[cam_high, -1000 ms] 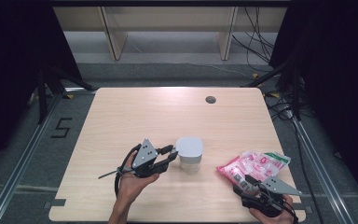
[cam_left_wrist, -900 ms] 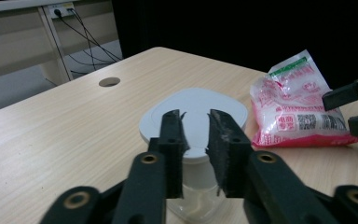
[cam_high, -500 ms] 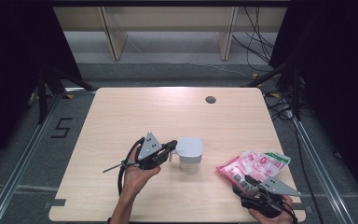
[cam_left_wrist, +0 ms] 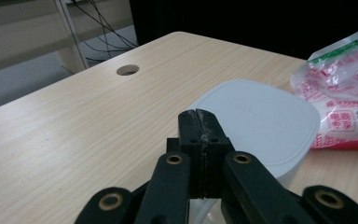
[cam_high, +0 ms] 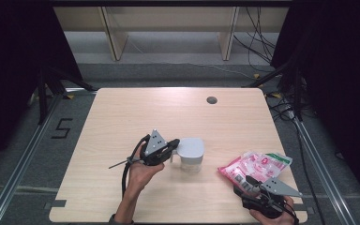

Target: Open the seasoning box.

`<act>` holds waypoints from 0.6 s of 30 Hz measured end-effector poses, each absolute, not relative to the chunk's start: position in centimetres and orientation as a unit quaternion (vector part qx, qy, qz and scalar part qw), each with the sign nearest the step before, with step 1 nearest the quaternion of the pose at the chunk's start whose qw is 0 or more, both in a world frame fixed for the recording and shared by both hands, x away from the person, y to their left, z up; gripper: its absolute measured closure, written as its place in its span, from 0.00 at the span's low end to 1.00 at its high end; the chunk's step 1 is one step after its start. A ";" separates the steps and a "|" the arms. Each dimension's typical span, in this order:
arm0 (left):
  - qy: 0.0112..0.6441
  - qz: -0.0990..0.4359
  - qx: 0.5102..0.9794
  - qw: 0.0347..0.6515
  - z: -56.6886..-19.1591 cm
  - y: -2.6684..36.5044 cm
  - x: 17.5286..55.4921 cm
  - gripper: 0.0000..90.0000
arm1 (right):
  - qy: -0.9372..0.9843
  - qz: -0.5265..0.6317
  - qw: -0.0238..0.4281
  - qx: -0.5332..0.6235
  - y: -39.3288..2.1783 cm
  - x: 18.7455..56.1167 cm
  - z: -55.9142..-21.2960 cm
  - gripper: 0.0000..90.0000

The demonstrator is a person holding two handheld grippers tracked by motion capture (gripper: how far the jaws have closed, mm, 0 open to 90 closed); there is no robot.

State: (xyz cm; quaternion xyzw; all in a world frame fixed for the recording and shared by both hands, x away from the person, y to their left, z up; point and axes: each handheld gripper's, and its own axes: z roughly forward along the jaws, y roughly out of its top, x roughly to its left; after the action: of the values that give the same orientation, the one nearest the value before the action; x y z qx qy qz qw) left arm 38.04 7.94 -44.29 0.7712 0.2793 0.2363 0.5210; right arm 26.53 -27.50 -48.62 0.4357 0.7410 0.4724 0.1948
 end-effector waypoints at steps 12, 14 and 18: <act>0.276 0.229 0.771 0.526 -44.4 7.7 37.5 0.99 | 0.756 0.482 0.203 0.393 -26.3 27.3 -48.2 0.50; 0.275 0.229 0.771 0.527 -44.4 7.7 37.6 0.99 | 0.762 0.481 0.199 0.385 -25.9 27.6 -48.0 0.53; 0.278 0.226 0.766 0.533 -44.6 7.8 37.5 0.99 | 0.769 0.497 0.197 0.350 -24.8 28.9 -47.4 0.63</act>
State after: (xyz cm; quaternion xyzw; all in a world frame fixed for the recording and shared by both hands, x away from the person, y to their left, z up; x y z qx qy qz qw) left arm 37.51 7.76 -44.56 0.7664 0.2783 0.2256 0.5332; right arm 28.85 -24.76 -47.43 0.3497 0.7693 0.4972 0.1968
